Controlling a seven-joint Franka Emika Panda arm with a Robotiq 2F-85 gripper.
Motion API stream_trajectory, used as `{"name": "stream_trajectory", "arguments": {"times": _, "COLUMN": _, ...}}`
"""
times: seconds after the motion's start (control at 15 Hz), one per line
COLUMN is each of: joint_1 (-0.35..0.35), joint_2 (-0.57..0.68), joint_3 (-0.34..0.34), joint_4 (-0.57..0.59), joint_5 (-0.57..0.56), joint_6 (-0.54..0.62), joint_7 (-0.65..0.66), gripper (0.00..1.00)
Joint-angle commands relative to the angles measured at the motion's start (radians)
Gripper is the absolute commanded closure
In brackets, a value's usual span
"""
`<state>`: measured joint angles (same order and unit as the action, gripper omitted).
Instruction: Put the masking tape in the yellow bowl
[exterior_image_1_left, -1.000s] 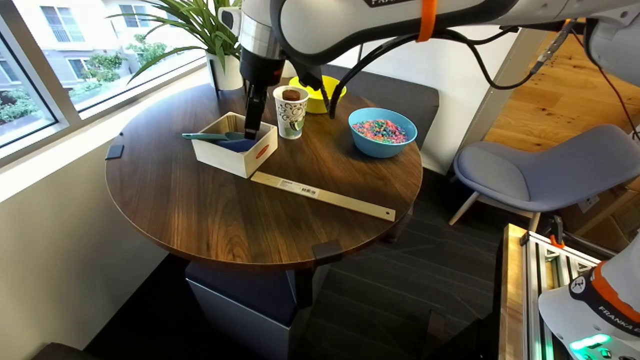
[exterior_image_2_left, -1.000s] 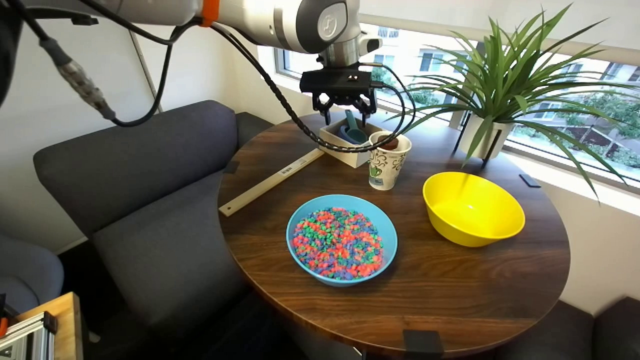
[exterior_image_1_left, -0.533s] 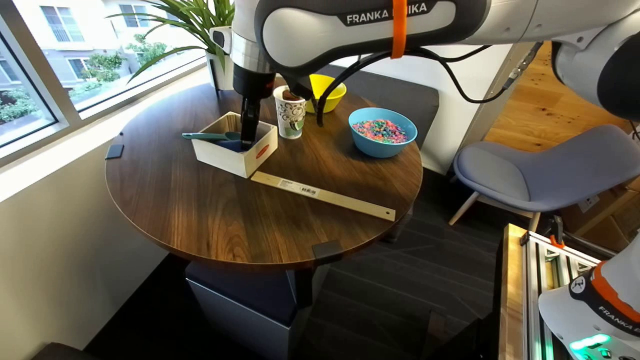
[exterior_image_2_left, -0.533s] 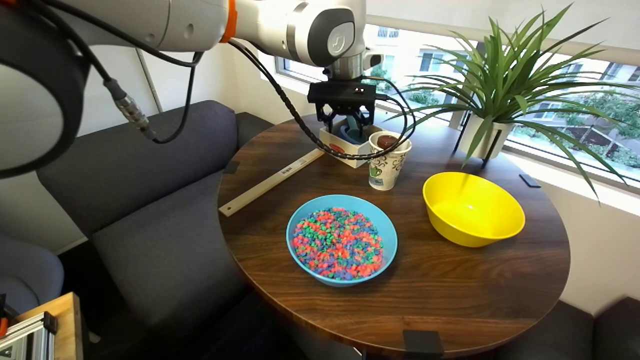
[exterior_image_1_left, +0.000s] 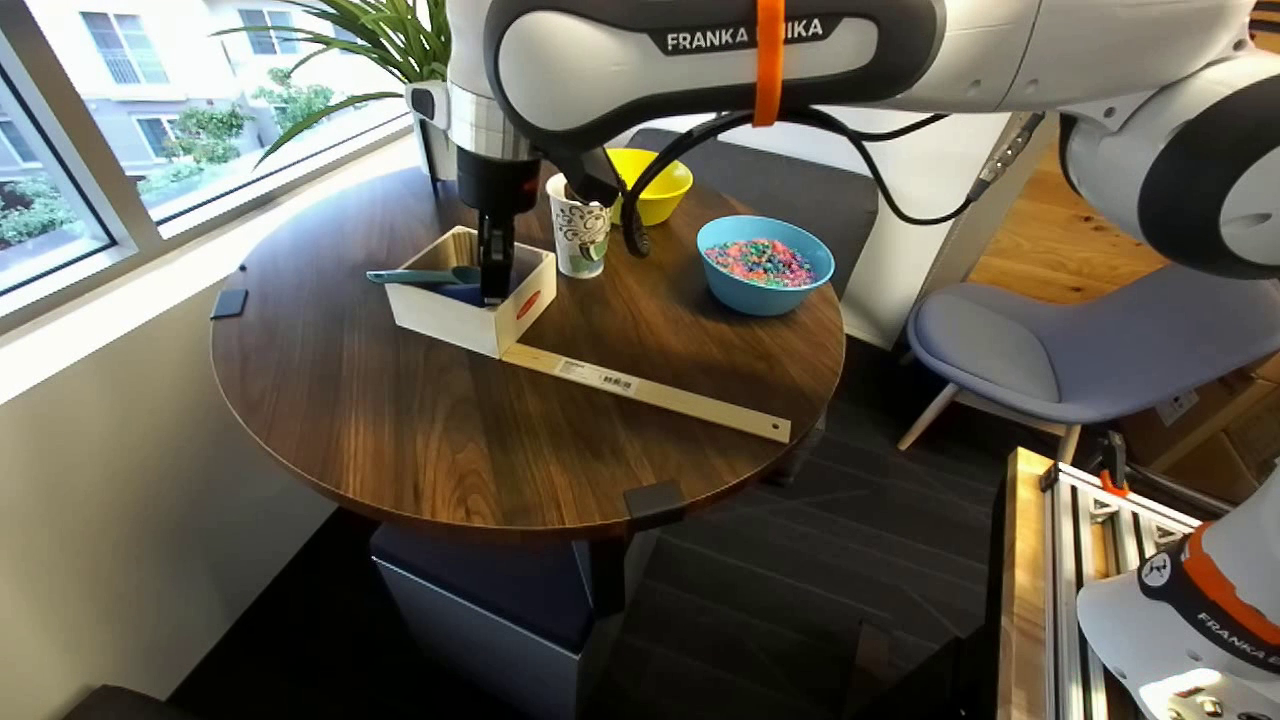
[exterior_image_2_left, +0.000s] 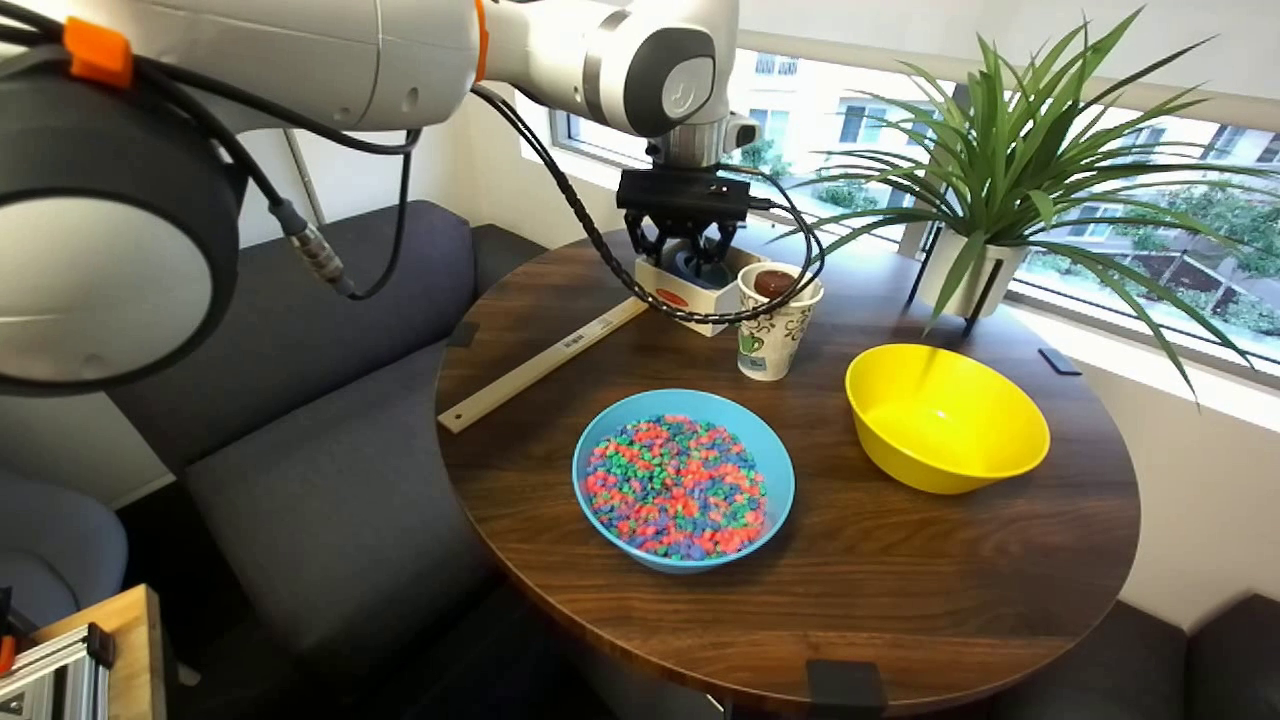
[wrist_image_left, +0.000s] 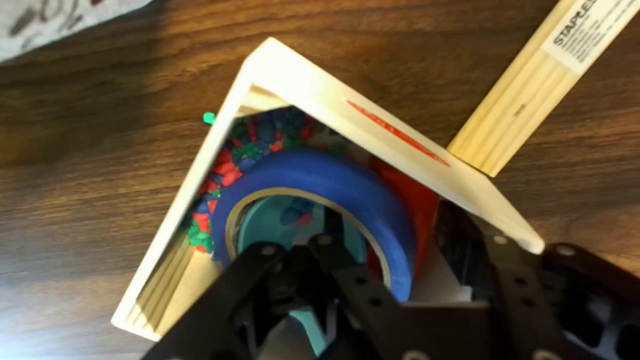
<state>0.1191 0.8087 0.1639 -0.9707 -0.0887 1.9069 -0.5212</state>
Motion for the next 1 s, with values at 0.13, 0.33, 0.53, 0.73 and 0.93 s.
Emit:
{"name": "stream_trajectory", "arguments": {"times": 0.13, "joint_1": -0.001, "joint_2": 0.068, "joint_3": 0.024, "joint_4": 0.11, "joint_5": 0.019, "joint_6": -0.092, "joint_7": -0.076, "gripper": 0.83}}
{"name": "stream_trajectory", "arguments": {"times": 0.33, "joint_1": 0.007, "joint_2": 0.05, "joint_3": 0.044, "joint_4": 0.136, "joint_5": 0.027, "joint_6": -0.151, "joint_7": -0.104, "gripper": 0.98}}
{"name": "stream_trajectory", "arguments": {"times": 0.53, "joint_1": 0.015, "joint_2": 0.028, "joint_3": 0.078, "joint_4": 0.162, "joint_5": 0.034, "joint_6": -0.219, "joint_7": -0.136, "gripper": 0.96}}
{"name": "stream_trajectory", "arguments": {"times": 0.73, "joint_1": 0.018, "joint_2": 0.023, "joint_3": 0.102, "joint_4": 0.203, "joint_5": 0.04, "joint_6": -0.268, "joint_7": -0.145, "gripper": 0.96}}
{"name": "stream_trajectory", "arguments": {"times": 0.93, "joint_1": 0.024, "joint_2": 0.022, "joint_3": 0.107, "joint_4": 0.235, "joint_5": 0.03, "joint_6": -0.293, "joint_7": -0.143, "gripper": 0.96}}
